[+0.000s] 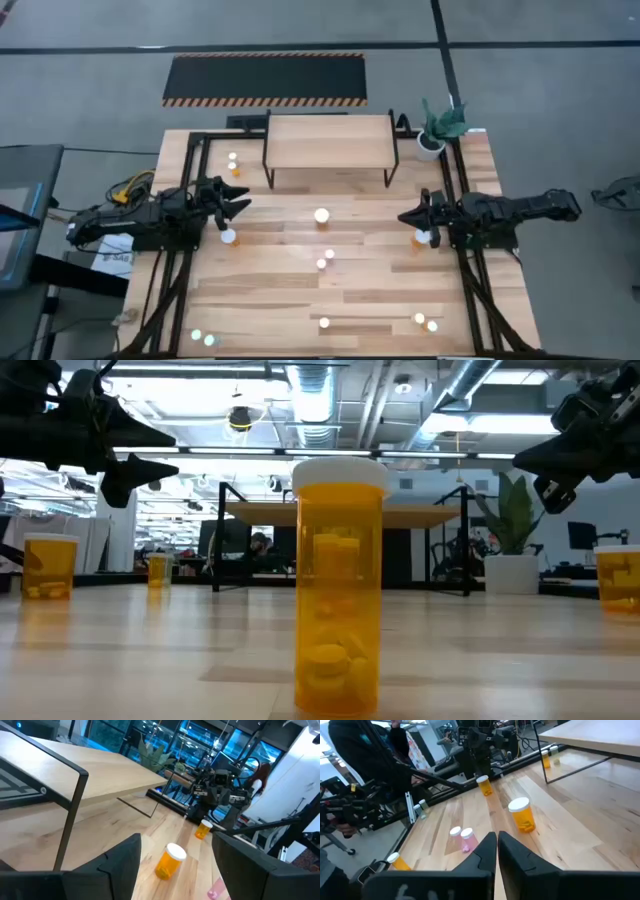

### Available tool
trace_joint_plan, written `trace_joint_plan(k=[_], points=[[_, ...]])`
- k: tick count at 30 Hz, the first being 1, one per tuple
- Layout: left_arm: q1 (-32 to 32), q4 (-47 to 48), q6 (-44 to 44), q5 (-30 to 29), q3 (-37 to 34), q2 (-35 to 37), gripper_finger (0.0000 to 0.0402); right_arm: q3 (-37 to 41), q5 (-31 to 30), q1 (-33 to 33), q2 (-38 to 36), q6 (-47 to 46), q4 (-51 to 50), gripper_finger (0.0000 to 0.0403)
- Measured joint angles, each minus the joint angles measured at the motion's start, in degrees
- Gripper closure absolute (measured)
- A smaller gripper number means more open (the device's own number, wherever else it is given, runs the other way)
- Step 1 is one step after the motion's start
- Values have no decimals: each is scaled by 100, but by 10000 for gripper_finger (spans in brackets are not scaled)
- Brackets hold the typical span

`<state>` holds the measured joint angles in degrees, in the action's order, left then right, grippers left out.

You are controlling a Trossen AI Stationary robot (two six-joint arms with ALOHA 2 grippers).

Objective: Pick and place medicine bottles onto shelf by color

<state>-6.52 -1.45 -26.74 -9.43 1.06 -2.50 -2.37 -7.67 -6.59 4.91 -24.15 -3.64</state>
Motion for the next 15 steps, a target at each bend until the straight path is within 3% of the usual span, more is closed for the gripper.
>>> trace_joint_plan(k=[9, 15], points=[[1, -11, 61, 33, 30, -4, 168, 34, -18, 0, 4, 18, 442, 360], [0, 144, 520, -33, 687, -325, 168, -252, -36, 0, 9, 226, 685, 360]])
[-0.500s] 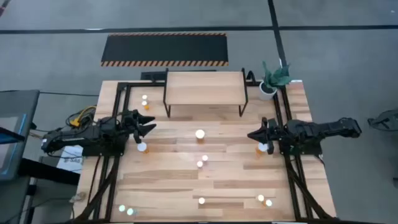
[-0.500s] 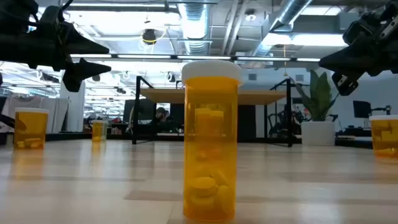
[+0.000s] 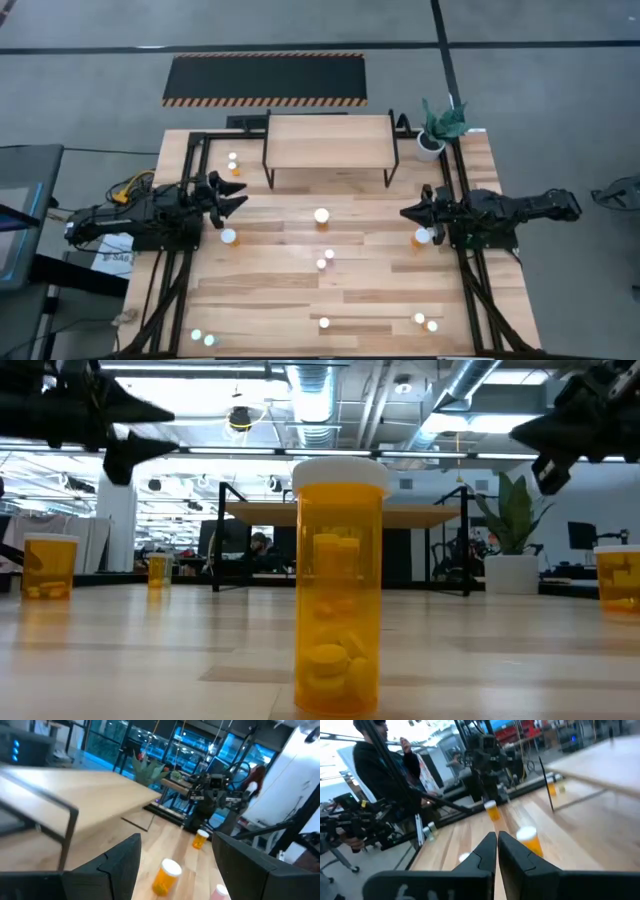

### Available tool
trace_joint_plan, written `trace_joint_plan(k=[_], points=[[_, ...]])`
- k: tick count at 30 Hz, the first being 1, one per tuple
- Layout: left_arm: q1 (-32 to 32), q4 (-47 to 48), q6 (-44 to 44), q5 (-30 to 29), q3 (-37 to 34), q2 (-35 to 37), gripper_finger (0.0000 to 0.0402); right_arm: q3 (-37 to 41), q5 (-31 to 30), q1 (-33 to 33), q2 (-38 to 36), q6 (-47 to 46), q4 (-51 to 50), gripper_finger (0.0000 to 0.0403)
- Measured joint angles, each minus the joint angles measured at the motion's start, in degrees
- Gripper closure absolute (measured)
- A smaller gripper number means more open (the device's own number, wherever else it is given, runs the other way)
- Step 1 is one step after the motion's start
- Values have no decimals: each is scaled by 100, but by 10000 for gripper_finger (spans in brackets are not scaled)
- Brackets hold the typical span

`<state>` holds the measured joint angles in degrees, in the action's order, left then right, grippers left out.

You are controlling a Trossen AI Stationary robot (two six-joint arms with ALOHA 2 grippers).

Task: Pick and place medicine bottles onto shelf by color
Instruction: Put the right large orange pill bottle on the shelf

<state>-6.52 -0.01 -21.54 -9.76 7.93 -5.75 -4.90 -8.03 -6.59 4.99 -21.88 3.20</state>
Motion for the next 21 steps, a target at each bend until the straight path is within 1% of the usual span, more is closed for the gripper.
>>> trace_joint_plan(k=[4, 7, 11, 13, 14, 17, 21], points=[[0, 360, 527, -193, 593, -458, 168, -358, -223, 0, 233, 373, 10, 359], [0, 438, 780, -285, 1023, -858, 168, -744, -256, 0, 473, 697, 39, 354], [1, 500, 890, -724, 1606, -1382, 168, -1469, -256, 0, 1092, 995, 3, 337], [-2, 496, 1116, -781, 1905, -1621, 168, -1895, -256, 0, 1527, 1232, 2, 327], [-2, 511, 1265, -703, 2047, -1733, 168, -2121, -255, 0, 1745, 1364, -73, 322], [2, 864, 1594, -560, 2500, -2078, 167, -2824, -256, 0, 2346, 1421, -542, 305], [2, 1662, 1669, -674, 3090, -2609, 156, -3847, -252, 0, 3172, 686, -1824, 273]])
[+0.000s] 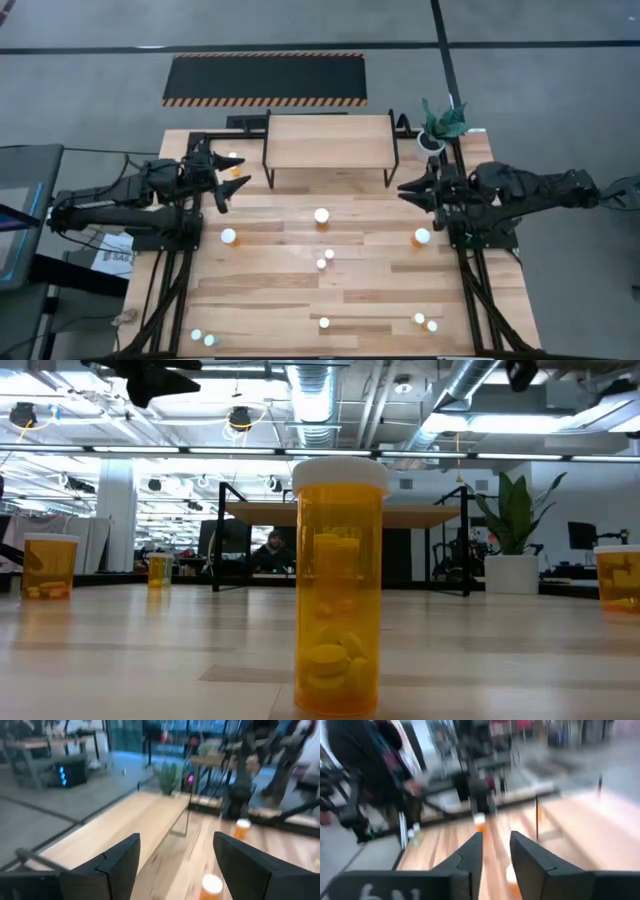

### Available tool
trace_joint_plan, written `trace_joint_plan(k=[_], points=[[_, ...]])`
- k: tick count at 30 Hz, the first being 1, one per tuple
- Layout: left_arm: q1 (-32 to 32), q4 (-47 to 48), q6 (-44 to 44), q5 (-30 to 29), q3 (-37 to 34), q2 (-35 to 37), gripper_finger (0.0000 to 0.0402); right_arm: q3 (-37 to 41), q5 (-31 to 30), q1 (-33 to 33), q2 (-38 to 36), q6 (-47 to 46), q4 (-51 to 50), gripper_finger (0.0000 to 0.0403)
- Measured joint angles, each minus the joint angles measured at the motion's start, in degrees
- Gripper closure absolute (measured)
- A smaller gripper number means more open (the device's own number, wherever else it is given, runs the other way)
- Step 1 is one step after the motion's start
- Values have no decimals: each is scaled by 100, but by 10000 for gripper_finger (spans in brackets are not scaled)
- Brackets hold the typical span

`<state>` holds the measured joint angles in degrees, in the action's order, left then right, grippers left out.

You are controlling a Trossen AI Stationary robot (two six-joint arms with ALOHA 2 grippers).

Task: Pick and place medicine bottles onto shelf by color
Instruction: Put the right large orange pill bottle on the shelf

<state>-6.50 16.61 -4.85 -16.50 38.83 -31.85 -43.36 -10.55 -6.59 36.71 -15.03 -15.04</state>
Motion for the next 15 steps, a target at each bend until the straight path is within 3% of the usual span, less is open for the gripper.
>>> trace_joint_plan(k=[9, 15], points=[[0, 364, 403, -54, 621, -839, 120, -2221, 328, 0, 1887, -1011, -3382, 168], [-2, 377, 422, -56, 604, -1120, 113, -2644, 720, -71, 2767, -2131, -5406, 153]])
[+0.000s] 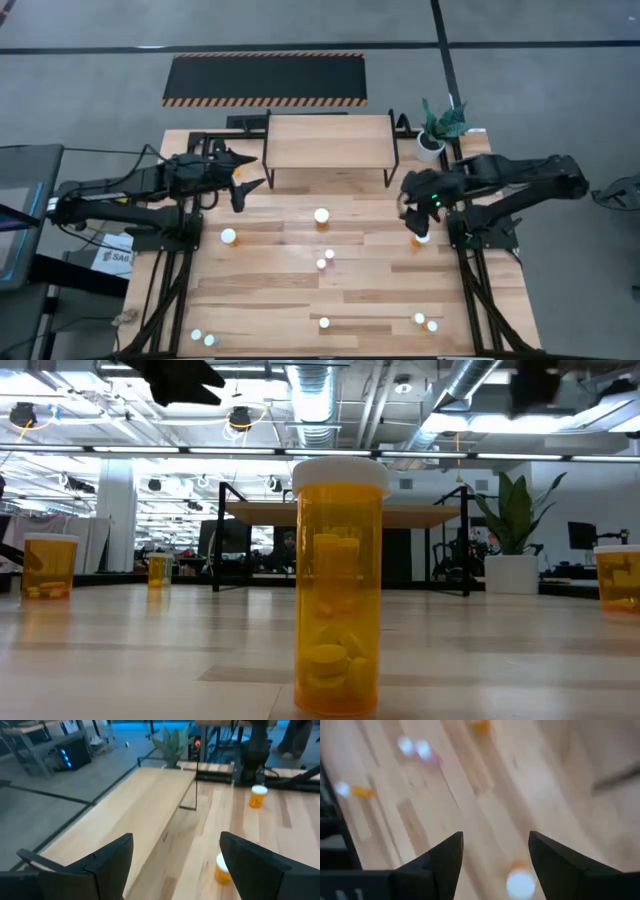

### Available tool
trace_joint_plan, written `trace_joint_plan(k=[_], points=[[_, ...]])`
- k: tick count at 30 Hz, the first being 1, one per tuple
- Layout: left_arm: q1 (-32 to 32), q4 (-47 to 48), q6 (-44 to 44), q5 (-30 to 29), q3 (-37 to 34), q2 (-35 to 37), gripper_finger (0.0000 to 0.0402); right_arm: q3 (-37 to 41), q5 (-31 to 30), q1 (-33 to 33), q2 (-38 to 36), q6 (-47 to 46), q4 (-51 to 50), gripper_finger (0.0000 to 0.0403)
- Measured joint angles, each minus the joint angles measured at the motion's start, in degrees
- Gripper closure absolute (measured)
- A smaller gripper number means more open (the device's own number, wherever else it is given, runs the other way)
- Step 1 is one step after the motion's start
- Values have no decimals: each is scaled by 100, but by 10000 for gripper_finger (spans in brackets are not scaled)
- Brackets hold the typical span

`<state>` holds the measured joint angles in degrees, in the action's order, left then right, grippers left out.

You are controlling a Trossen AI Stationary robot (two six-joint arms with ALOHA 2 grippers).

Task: Pick and place medicine bottles onto shelf by color
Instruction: Put the right large orange pill bottle on the shelf

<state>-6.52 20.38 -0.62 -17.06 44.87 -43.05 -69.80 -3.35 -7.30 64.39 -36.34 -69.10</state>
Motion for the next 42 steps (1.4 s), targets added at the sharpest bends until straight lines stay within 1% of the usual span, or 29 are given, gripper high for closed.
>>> trace_joint_plan(k=[4, 8, 10, 14, 18, 20, 26, 32, 37, 42], points=[[0, -58, 26, 0, -1, -174, 113, 0, 148, -82, 457, -1203, -549, 153], [0, -56, 24, 31, -1, -326, 113, 0, 863, -82, 826, -1388, -766, 153], [0, -67, 23, 88, -1, -380, 113, 47, 1087, -80, 890, -1353, -825, 153], [2, -95, -45, 142, -3, -454, 113, 526, 1101, 55, 803, -1395, -1114, 153], [2, -99, -256, 144, -3, -475, 113, 1116, 1088, 185, 547, -2198, -1135, 153], [2, -48, -322, 160, -3, -478, 113, 1378, 1088, 183, 496, -2568, -976, 153], [2, -61, -409, 158, -3, -477, 113, 1925, 1086, 223, 456, -2621, -252, 153], [2, -80, -610, 155, -3, -477, 113, 2397, 1085, 403, 454, -2580, -81, 153], [2, -80, -667, 153, -3, -477, 113, 2550, 1082, 456, 456, -2525, -27, 153], [2, -80, -767, 146, -3, -477, 113, 2564, 1118, 476, 456, -2411, 239, 151]])
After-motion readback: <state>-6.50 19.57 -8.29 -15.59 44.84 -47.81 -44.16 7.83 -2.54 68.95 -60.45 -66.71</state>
